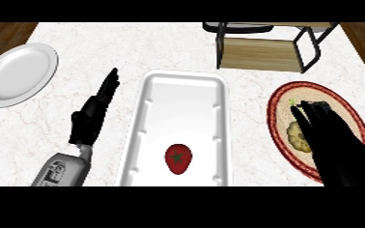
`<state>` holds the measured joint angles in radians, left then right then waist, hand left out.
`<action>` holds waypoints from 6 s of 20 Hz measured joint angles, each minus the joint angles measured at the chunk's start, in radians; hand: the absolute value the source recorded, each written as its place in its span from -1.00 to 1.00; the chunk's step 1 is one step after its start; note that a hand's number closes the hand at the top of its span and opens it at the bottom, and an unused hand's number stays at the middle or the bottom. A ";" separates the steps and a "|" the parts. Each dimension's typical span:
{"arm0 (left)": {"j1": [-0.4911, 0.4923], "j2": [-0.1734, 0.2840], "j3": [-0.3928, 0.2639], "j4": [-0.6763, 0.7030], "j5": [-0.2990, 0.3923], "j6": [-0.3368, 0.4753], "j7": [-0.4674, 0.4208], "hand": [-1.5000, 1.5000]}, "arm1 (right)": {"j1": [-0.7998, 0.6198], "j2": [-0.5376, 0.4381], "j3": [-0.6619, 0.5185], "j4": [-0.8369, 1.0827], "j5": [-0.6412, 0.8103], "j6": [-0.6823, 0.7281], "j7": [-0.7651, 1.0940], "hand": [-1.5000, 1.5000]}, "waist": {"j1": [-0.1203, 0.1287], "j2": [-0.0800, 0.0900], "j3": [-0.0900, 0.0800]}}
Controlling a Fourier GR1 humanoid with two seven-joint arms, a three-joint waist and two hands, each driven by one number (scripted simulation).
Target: Pick the squash from the placemat and place it in the tiered shelf
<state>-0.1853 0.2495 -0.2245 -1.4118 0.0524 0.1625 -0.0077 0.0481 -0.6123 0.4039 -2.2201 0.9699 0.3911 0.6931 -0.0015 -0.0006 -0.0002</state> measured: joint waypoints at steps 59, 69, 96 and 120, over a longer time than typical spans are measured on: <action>0.012 -0.154 0.180 -0.047 -0.181 -0.163 0.044 0.00 | 0.002 0.280 -0.259 0.570 0.415 -0.160 -0.442 1.00 | 0.001 -0.001 -0.001; 0.028 -0.169 0.187 -0.033 -0.196 -0.165 0.013 0.00 | 0.019 0.274 -0.240 0.541 0.490 -0.217 -0.504 1.00 | 0.000 -0.002 -0.003; -0.025 -0.170 0.200 0.010 -0.190 -0.182 0.028 0.00 | -0.691 0.603 0.181 0.437 0.076 -0.551 0.442 1.00 | 0.019 -0.003 -0.001; 0.004 -0.161 0.211 -0.028 -0.186 -0.190 0.028 0.00 | -1.168 0.562 -0.305 0.636 0.305 -0.345 0.383 1.00 | 0.006 -0.001 0.000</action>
<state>-0.1817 0.0883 -0.0133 -1.4394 -0.1335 -0.0279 0.0199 -1.1197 -0.0499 0.0994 -1.5843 1.2745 0.0457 1.0759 0.0048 -0.0019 -0.0007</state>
